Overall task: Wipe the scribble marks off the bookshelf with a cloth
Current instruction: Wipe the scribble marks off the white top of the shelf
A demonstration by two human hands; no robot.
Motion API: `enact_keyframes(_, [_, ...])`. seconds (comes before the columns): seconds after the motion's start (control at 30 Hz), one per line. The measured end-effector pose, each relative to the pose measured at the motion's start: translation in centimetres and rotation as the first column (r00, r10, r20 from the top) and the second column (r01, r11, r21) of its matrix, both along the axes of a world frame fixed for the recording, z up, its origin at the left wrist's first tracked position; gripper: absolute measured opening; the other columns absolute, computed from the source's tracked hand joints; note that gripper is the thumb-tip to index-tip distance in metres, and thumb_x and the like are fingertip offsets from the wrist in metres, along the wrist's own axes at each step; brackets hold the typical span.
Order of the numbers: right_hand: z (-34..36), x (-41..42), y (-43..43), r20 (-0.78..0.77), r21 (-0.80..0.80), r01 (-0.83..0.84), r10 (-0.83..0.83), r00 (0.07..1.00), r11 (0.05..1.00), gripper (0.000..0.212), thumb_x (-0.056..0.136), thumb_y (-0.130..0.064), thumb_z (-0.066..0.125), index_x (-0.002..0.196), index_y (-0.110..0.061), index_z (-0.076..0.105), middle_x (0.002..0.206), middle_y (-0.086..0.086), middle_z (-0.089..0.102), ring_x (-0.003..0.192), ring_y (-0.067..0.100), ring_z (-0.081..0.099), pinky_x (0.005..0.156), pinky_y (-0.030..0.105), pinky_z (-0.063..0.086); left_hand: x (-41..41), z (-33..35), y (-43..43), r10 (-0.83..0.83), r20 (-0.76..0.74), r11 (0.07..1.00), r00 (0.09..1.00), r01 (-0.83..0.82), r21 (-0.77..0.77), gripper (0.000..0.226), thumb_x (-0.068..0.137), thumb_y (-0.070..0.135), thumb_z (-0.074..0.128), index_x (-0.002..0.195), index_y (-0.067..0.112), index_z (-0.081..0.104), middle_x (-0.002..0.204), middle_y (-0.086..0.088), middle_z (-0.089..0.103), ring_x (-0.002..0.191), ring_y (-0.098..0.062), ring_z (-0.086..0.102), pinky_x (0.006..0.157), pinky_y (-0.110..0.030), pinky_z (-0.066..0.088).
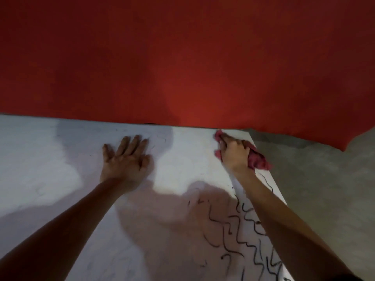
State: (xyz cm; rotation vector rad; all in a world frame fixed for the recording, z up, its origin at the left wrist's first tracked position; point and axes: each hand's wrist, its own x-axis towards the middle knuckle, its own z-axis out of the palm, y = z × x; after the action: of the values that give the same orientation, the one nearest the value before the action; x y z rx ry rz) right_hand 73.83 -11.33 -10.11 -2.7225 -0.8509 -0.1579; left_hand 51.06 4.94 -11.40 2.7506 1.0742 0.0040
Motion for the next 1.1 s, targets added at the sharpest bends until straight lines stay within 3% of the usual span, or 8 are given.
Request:
enact_keyframes(0.13, [-0.1, 2.1, 2.4, -0.033, -0.023, 0.101, -0.101, 0.994, 0.995, 0.034, 0.1, -0.028, 0.04, 0.129, -0.02, 0.056, 0.128, 0.011, 0.059, 0.121, 0.033, 0.047, 0.101, 0.041, 0.029, 0.1, 0.0, 0.0, -0.006, 0.014, 1.0, 1.0, 0.006, 0.017, 0.055, 0.1, 0.044, 0.015, 0.152, 0.036, 0.003, 0.161, 0.012, -0.005, 0.148, -0.012, -0.004, 0.116, -0.052, 0.0])
enact_keyframes(0.23, [-1.1, -2.9, -1.1, 0.002, 0.051, -0.033, 0.033, 0.999, 0.998, 0.041, 0.097, -0.03, 0.037, 0.134, -0.025, 0.053, 0.13, 0.004, 0.059, 0.12, 0.028, 0.05, 0.098, 0.039, 0.03, -0.1, -0.3, 0.2, 0.0, 0.012, 1.0, 1.0, 0.0, 0.013, 0.066, 0.089, 0.05, 0.0, 0.152, 0.036, 0.004, 0.161, 0.012, -0.004, 0.148, -0.012, -0.002, 0.116, -0.052, 0.001])
enact_keyframes(0.37, [-2.0, -10.4, -7.2, 0.194, 0.133, -0.189, 0.161, 0.968, 0.973, 0.043, 0.085, -0.028, 0.039, 0.111, -0.016, 0.071, 0.11, 0.004, 0.071, 0.096, 0.03, 0.067, 0.086, 0.034, 0.038, 0.0, -0.3, 0.0, -0.004, 0.016, 1.0, 1.0, 0.004, -0.001, 0.09, 0.066, 0.052, -0.017, 0.153, 0.035, 0.004, 0.161, 0.012, -0.004, 0.148, -0.012, -0.003, 0.115, -0.053, -0.001])
enact_keyframes(0.47, [-1.7, -9.5, -6.6, 0.148, 0.144, -0.231, 0.21, 0.967, 0.962, 0.046, 0.086, -0.032, 0.036, 0.114, -0.017, 0.07, 0.113, 0.003, 0.07, 0.1, 0.031, 0.065, 0.085, 0.048, 0.045, 0.0, -0.2, 0.1, -0.001, 0.013, 1.0, 1.0, 0.001, -0.004, 0.085, 0.071, 0.051, -0.014, 0.153, 0.035, 0.003, 0.16, 0.012, -0.006, 0.148, -0.012, -0.004, 0.116, -0.053, -0.001])
enact_keyframes(0.67, [-0.1, 1.5, 1.0, 0.005, 0.01, 0.093, -0.093, 0.996, 0.996, 0.035, 0.097, -0.031, 0.042, 0.127, -0.021, 0.058, 0.125, 0.01, 0.061, 0.118, 0.031, 0.051, 0.1, 0.042, 0.029, -0.1, 0.0, 0.1, -0.004, -0.012, 1.0, 1.0, 0.005, 0.015, 0.064, 0.09, 0.048, -0.001, 0.153, 0.035, 0.001, 0.16, 0.012, -0.007, 0.148, -0.012, -0.005, 0.116, -0.052, -0.001])
enact_keyframes(0.77, [0.0, 1.2, 2.9, -0.041, -0.048, 0.111, -0.113, 0.993, 0.993, 0.036, 0.093, -0.028, 0.05, 0.127, -0.018, 0.055, 0.131, 0.01, 0.055, 0.125, 0.031, 0.044, 0.104, 0.044, 0.026, 0.0, 0.1, 0.3, -0.011, -0.017, 1.0, 1.0, 0.012, 0.026, 0.056, 0.1, 0.044, 0.014, 0.153, 0.034, 0.001, 0.161, 0.011, -0.006, 0.148, -0.012, -0.005, 0.116, -0.052, 0.0])
enact_keyframes(0.9, [-1.3, -8.3, 0.4, -0.005, -0.039, -0.164, 0.164, 0.986, 0.986, 0.045, 0.091, -0.026, 0.047, 0.137, -0.026, 0.049, 0.139, -0.002, 0.051, 0.125, 0.021, 0.044, 0.097, 0.036, 0.029, -0.1, -0.2, 0.1, -0.003, -0.01, 1.0, 1.0, 0.004, 0.026, 0.056, 0.1, 0.043, 0.017, 0.153, 0.034, 0.002, 0.161, 0.01, -0.005, 0.148, -0.013, -0.003, 0.115, -0.052, 0.0])
enact_keyframes(1.1, [-1.4, -20.5, -7.4, 0.035, 0.088, -0.615, 0.615, 0.788, 0.783, 0.04, 0.08, -0.03, 0.046, 0.111, -0.023, 0.07, 0.118, -0.008, 0.067, 0.111, 0.01, 0.052, 0.084, 0.03, 0.035, -0.1, 0.0, 0.1, -0.004, -0.012, 0.999, 1.0, 0.005, 0.036, 0.056, 0.099, 0.043, 0.014, 0.153, 0.034, 0.001, 0.161, 0.01, -0.006, 0.148, -0.013, -0.004, 0.115, -0.051, 0.002])
